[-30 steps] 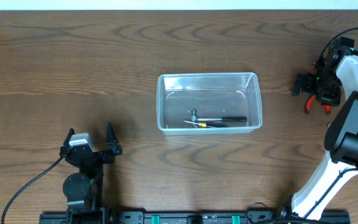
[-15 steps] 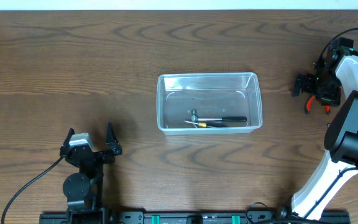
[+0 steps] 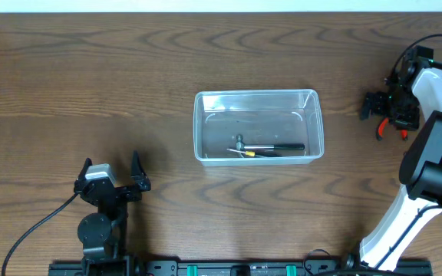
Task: Pack container
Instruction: 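Lower the open right gripper over the red-handled pliers' joint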
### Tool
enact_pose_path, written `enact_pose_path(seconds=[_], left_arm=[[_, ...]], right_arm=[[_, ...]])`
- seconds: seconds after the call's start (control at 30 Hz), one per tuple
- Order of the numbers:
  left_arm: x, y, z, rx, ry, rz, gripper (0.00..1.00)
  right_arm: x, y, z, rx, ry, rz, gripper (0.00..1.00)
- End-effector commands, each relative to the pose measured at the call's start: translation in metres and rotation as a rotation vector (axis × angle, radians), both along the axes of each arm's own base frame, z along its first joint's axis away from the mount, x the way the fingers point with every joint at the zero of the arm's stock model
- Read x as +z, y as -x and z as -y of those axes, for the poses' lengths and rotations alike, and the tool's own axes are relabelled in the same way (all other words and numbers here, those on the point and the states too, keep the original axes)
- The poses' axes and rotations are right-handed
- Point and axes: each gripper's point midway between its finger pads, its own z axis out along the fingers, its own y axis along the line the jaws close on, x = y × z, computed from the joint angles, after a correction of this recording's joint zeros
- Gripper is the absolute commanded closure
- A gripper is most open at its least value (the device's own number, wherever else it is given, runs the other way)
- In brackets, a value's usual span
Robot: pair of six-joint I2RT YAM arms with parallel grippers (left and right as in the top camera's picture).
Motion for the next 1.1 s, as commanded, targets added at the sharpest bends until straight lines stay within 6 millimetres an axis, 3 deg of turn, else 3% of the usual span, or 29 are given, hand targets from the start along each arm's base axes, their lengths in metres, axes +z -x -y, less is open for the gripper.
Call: enact_pose_path(seconds=[0.0, 0.47, 0.77, 1.07], left_arm=[[-0.016, 0.002, -0.004, 0.022, -0.003, -0.051, 0.02], [-0.016, 0.002, -0.004, 0.022, -0.003, -0.051, 0.02], [-0.016, 0.002, -0.004, 0.022, -0.003, -0.051, 0.02], [-0.016, 0.002, -0.004, 0.022, -0.003, -0.051, 0.02]], right_arm=[[-0.009, 0.003, -0.003, 0.031, 0.011, -0.03, 0.01], [-0.009, 0.004, -0.003, 0.04, 0.021, -0.035, 0.01], [-0.026, 0.013, -0.006, 0.041, 0.006, -0.095, 0.01], [-0.027, 0.009, -0.004, 0.042, 0.014, -0.08, 0.01]])
